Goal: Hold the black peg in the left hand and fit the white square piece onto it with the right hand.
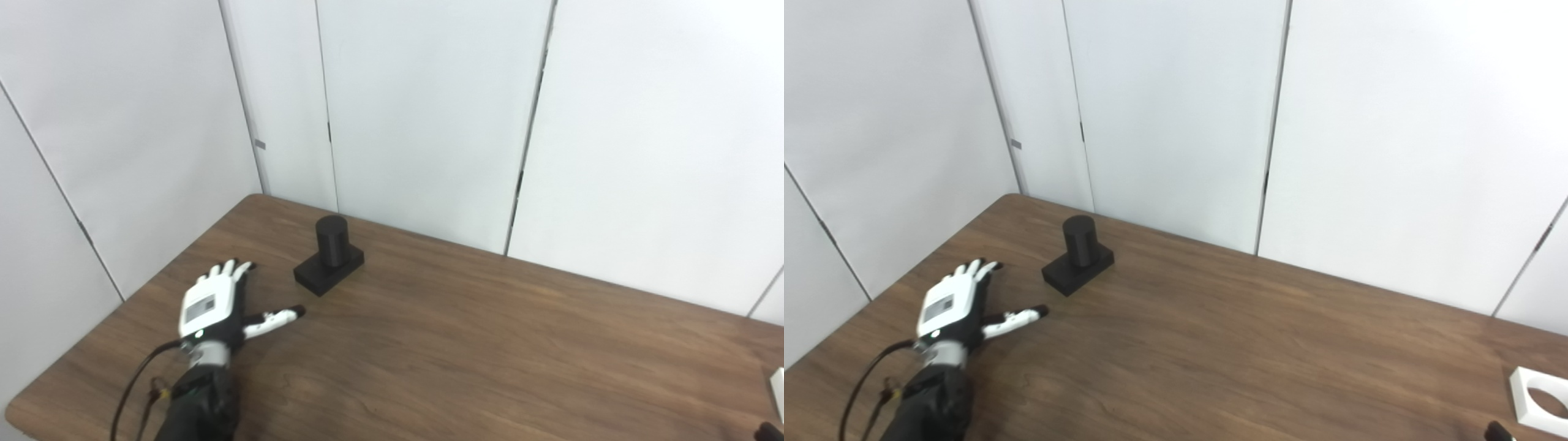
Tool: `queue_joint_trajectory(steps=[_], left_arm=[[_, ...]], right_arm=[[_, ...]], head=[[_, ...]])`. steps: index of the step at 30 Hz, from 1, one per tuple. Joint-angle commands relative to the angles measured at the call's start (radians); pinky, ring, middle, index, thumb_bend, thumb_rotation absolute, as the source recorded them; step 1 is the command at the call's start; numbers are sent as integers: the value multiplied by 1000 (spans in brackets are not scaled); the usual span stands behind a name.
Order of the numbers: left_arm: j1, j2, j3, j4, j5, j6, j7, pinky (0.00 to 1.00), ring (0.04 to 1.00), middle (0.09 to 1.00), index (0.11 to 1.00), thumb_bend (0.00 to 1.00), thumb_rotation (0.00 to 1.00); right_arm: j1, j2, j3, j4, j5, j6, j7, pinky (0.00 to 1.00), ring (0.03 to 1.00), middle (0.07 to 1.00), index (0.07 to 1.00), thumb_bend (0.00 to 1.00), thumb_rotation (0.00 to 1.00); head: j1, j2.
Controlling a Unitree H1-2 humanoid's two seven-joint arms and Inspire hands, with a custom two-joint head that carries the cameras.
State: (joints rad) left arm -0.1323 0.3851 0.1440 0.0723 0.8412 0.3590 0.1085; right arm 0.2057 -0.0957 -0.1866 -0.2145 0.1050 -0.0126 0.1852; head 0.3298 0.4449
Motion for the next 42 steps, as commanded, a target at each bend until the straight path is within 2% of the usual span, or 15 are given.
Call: queue_joint_trajectory(steps=[1,4,15,19,31,36,42], left_arm=[[-54,31,-10,15,-4,-7,46,1000,996,971,874,1000,709],[-91,30,-33,70,-20,-13,57,1000,985,963,870,1000,721],[-187,45,-116,208,-57,-22,90,994,977,955,875,1000,713],[-214,49,-138,252,-62,-6,97,993,977,958,881,1000,718],[-271,47,-161,361,-103,-21,186,988,950,927,841,1000,650],[-283,30,-161,361,-130,-11,206,974,927,894,754,959,567],[-298,9,-149,394,-155,-57,319,907,839,786,606,876,398]], right_arm=[[103,-8,18,-33,-7,-11,-5,1000,998,950,910,733,1000],[106,-5,21,-35,-13,-11,-10,1000,985,944,908,714,1000],[110,-5,34,-48,-25,0,-21,1000,993,948,919,742,1000],[113,-3,36,-57,-18,13,-19,1000,999,953,919,729,1000],[113,-3,41,-54,-27,-2,-19,1000,1000,960,923,696,1000],[113,-6,40,-54,-25,-4,-17,1000,1000,962,930,692,1000],[115,-7,42,-57,-36,-4,-18,1000,1000,959,927,681,1000]], head=[[0,2],[-5,2],[-11,3],[-15,2],[-22,1],[-24,5],[-25,6]])
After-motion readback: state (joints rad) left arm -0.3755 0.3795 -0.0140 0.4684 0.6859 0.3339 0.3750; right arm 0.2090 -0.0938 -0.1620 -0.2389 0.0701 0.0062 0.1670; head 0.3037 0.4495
